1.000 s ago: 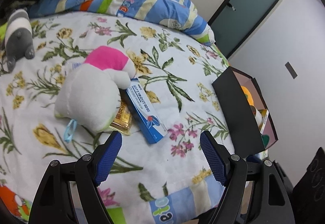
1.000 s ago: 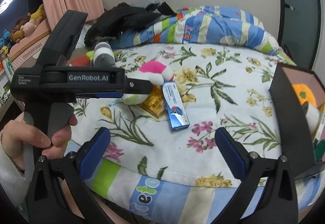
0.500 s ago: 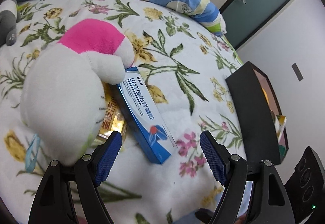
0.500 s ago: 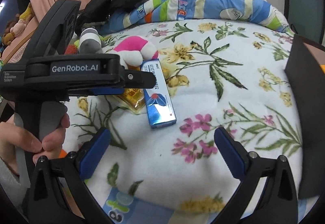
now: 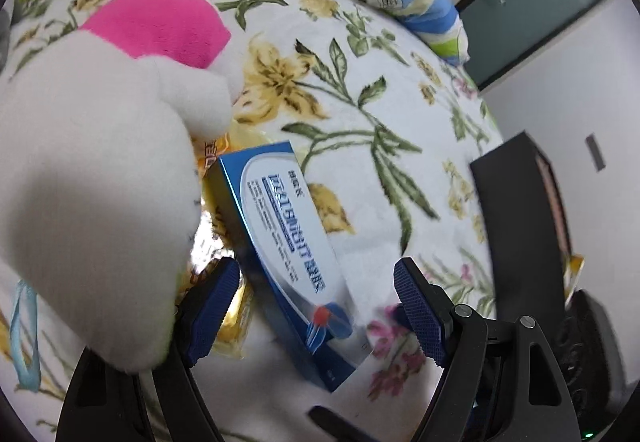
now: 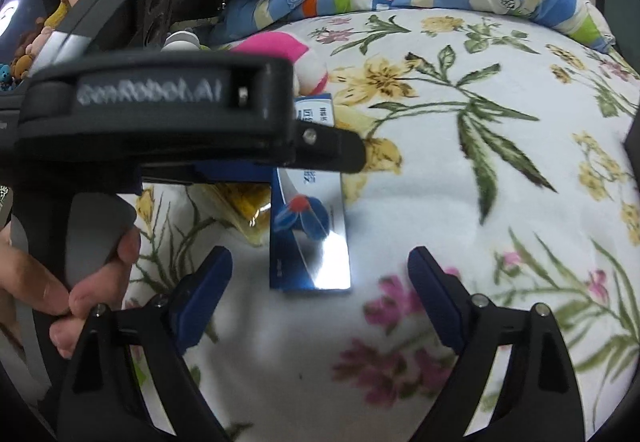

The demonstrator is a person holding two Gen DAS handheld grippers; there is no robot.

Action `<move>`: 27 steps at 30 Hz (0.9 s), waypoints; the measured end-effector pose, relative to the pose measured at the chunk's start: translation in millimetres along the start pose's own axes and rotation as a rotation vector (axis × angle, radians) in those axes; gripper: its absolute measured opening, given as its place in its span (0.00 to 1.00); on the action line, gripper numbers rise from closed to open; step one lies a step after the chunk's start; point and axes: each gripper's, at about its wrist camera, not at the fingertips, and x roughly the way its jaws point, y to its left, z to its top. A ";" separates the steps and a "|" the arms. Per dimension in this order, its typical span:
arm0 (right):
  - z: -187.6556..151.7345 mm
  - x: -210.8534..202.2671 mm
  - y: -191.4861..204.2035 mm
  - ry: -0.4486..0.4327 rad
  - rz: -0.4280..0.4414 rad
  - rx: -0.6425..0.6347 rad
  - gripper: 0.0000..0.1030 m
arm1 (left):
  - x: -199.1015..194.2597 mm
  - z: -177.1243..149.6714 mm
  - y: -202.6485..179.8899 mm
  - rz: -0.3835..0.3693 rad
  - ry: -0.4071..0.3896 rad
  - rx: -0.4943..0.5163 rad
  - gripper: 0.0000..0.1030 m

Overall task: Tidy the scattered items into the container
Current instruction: 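Grasp the blue-and-white medicine box upright with the left gripper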

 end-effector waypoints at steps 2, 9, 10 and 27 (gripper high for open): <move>1.1 5.2 0.3 0.000 0.007 -0.004 0.86 | 0.7 1.9 0.3 0.002 -0.005 0.005 0.77; 4.0 22.2 -1.9 0.015 0.029 0.005 0.82 | 5.3 5.3 -4.0 0.013 -0.007 0.048 0.77; 3.9 22.9 -0.4 0.014 0.027 0.001 0.80 | 6.9 5.3 -5.8 0.022 -0.009 0.058 0.77; -9.2 7.0 5.5 -0.033 -0.013 0.077 0.56 | 20.3 -2.1 -28.4 0.085 0.030 0.132 0.42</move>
